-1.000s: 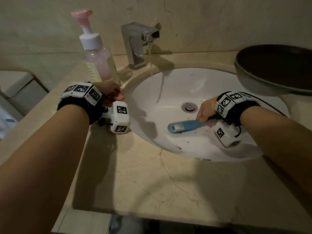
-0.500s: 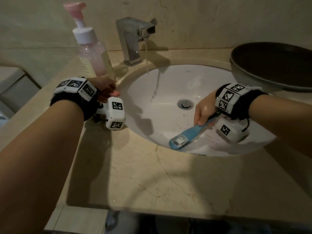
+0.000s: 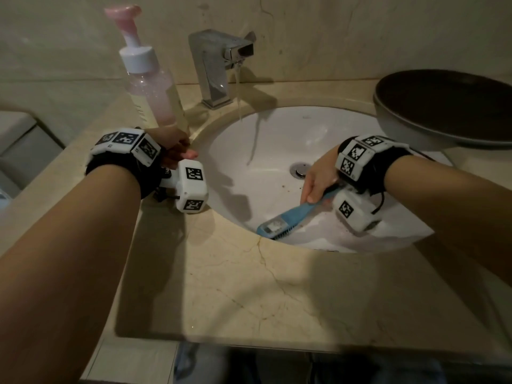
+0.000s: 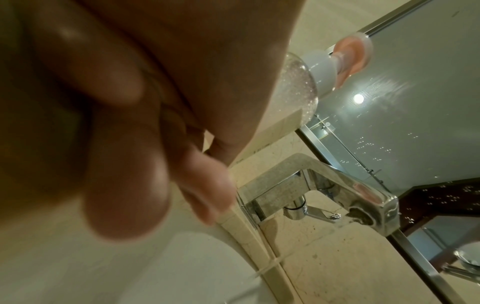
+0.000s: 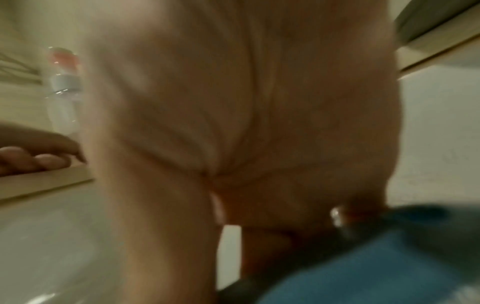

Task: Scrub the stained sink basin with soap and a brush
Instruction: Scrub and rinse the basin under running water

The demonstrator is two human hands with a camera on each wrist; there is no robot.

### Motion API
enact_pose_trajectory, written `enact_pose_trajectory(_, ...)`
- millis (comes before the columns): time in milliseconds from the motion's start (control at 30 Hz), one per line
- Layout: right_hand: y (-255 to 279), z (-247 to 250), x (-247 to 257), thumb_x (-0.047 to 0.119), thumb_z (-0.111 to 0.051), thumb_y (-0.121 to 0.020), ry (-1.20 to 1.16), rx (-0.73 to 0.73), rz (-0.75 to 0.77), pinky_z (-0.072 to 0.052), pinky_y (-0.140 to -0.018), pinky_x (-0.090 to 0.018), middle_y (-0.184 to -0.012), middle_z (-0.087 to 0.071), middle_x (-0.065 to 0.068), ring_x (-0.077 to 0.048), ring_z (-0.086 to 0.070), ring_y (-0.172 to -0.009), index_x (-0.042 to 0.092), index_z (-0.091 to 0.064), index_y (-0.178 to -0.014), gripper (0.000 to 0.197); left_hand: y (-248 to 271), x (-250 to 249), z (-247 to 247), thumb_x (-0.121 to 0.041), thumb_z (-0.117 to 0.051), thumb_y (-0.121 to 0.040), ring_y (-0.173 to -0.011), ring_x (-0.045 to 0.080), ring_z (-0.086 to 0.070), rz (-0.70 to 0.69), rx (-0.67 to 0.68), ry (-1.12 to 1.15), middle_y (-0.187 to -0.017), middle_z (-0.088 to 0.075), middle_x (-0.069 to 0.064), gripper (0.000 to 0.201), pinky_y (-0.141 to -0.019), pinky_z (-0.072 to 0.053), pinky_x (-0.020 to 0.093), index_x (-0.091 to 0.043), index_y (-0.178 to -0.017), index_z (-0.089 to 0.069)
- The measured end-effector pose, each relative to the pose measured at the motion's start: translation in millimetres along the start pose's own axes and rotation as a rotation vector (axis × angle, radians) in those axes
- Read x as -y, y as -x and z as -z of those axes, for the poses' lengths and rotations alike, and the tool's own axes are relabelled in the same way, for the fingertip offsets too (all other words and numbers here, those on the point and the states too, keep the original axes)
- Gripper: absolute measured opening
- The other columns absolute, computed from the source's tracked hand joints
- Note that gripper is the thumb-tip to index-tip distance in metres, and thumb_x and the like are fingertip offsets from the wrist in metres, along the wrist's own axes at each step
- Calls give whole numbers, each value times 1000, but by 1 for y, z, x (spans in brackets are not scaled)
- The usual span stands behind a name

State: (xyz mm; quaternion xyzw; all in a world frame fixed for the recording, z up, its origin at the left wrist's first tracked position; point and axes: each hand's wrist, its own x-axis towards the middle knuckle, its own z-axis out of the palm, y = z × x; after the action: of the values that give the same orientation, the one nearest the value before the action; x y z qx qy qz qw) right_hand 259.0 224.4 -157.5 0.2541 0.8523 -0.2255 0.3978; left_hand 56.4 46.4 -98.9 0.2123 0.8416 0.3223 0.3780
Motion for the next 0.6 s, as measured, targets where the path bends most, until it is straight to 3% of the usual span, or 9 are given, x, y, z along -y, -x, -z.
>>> enact_pose_trajectory(67,2,-4,5,14,-47,-98,85,59,-11,-40,-50,0,-63,-63,20,8,-57,-54,17,-50,-134,37,0,0,1,-20,-26,-98,-18,6,-31,0,18,17,-25,-40,-2,34,-27,-21,6,-14,-66,-37)
enact_pose_trajectory(100,1,-6,2,15,-47,-98,130,35,-26,-41,-52,1,-71,-62,19,8,-56,-55,16,-52,-134,36,0,0,1,-20,-25,-98,-17,6,-31,2,20,19,-25,-40,-2,34,-27,-21,6,-14,-66,-37)
enact_pose_trajectory(167,0,-5,-12,12,-51,-96,119,-92,-130,-46,-64,-9,-90,-60,6,4,-53,-61,10,-56,-130,35,1,0,1,-20,-25,-98,-17,6,-31,2,17,12,-25,-41,-2,35,-27,-20,6,-14,-66,-37)
enact_pose_trajectory(200,2,-5,-18,10,-53,-94,97,-164,-171,-46,-63,-12,-90,-60,1,0,-51,-61,7,-58,-128,34,0,0,1,-20,-25,-98,-17,6,-31,4,19,3,-25,-41,-2,36,-27,-20,6,-13,-65,-37)
enact_pose_trajectory(300,9,5,-34,10,-48,-95,130,-303,-177,-37,-48,-6,-46,-57,12,-4,-48,-50,7,-62,-121,30,1,0,1,-20,-24,-99,-17,6,-31,11,25,-11,-25,-41,-3,38,-27,-20,5,-13,-64,-38)
enact_pose_trajectory(367,14,11,-35,12,-47,-96,115,-379,-129,-35,-55,-10,-46,-53,10,-5,-44,-51,8,-64,-120,30,2,-1,0,-20,-25,-99,-16,6,-30,6,17,1,-24,-40,-2,36,-26,-19,4,-14,-65,-38)
enact_pose_trajectory(467,11,9,-23,16,-50,-96,57,-178,-49,-40,-58,-11,-68,-59,2,-5,-48,-59,12,-62,-124,31,4,-1,-1,-20,-25,-99,-16,7,-30,-1,12,6,-24,-40,-2,35,-25,-20,3,-14,-66,-37)
enact_pose_trajectory(533,8,2,-8,13,-47,-98,21,49,-51,-42,-55,-3,-67,-65,11,0,-55,-59,12,-56,-130,34,3,-1,0,-20,-25,-99,-16,7,-31,-1,9,2,-24,-40,-3,35,-26,-20,3,-14,-66,-38)
enact_pose_trajectory(600,1,-3,5,12,-42,-99,49,178,-92,-47,-62,-6,-68,-68,21,4,-60,-68,10,-47,-137,38,2,0,1,-19,-25,-98,-17,6,-31,3,12,-4,-24,-41,-3,35,-27,-21,4,-13,-66,-39)
